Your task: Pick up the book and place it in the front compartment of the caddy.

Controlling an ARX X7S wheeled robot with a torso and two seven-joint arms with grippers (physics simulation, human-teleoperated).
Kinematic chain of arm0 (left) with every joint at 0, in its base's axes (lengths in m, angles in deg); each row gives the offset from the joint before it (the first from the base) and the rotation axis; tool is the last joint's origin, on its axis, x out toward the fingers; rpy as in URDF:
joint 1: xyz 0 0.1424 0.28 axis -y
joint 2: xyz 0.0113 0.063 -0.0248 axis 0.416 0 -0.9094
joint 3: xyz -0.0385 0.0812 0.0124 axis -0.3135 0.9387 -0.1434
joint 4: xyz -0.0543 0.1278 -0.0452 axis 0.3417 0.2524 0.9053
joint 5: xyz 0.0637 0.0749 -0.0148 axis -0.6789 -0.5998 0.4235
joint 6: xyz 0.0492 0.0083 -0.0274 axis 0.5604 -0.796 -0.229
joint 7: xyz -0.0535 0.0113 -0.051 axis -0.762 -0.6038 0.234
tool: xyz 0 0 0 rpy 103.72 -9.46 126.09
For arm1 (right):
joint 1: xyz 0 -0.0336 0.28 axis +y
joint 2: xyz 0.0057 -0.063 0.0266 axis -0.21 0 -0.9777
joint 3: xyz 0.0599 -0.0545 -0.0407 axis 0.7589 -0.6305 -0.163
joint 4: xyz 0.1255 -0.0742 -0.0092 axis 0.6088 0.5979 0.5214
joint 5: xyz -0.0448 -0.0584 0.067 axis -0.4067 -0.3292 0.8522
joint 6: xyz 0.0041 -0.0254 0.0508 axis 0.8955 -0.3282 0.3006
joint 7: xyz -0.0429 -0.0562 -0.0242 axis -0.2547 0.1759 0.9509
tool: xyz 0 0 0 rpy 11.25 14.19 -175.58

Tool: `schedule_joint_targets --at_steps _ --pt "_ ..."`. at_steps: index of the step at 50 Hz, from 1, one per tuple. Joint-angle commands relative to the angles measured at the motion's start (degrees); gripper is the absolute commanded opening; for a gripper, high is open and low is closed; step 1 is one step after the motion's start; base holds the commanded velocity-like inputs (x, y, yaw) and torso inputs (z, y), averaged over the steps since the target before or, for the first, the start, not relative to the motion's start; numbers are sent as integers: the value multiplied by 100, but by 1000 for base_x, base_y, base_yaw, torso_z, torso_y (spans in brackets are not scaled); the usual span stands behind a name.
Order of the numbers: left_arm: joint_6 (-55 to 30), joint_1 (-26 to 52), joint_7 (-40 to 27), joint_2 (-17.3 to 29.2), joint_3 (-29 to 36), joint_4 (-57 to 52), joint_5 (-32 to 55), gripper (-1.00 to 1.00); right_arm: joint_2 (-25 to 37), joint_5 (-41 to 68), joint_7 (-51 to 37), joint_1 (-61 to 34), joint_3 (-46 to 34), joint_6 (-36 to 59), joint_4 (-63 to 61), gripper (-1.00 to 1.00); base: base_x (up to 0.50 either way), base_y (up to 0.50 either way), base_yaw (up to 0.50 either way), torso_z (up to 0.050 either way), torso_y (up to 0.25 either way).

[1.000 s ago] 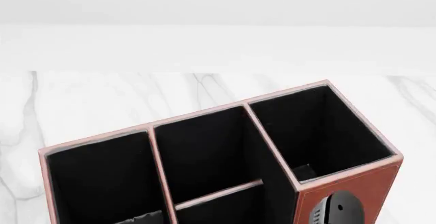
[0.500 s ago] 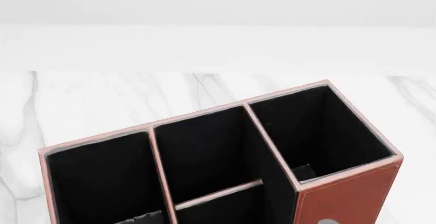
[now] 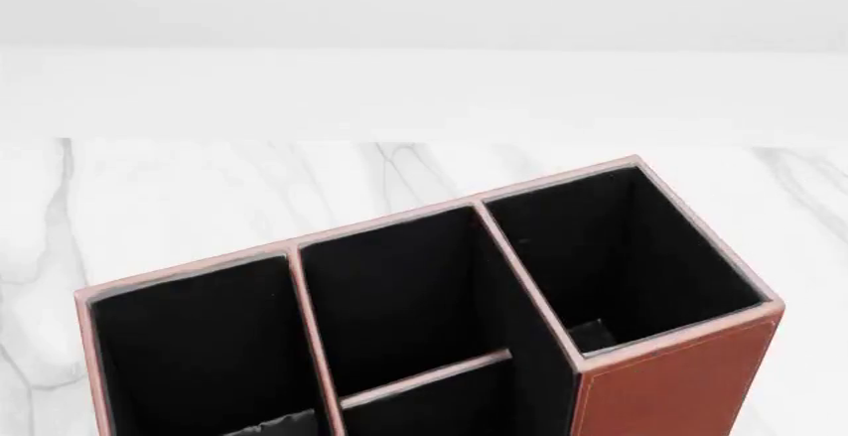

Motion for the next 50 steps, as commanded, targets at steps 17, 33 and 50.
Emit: schedule_joint_targets --at_steps 17,33,50 --pt "42 -1 -31 46 23 50 28 100 -7 -736 -32 217 -912 -333 258 100 0 0 0 0 0" --pt "82 -40 -42 76 11 76 57 100 -363 -1369 169 -291 -1811 -278 686 100 0 0 0 0 0" --pt "108 -70 -68 92 14 86 79 100 -601 -1774 249 -507 -2429 -325 896 100 0 0 0 0 0"
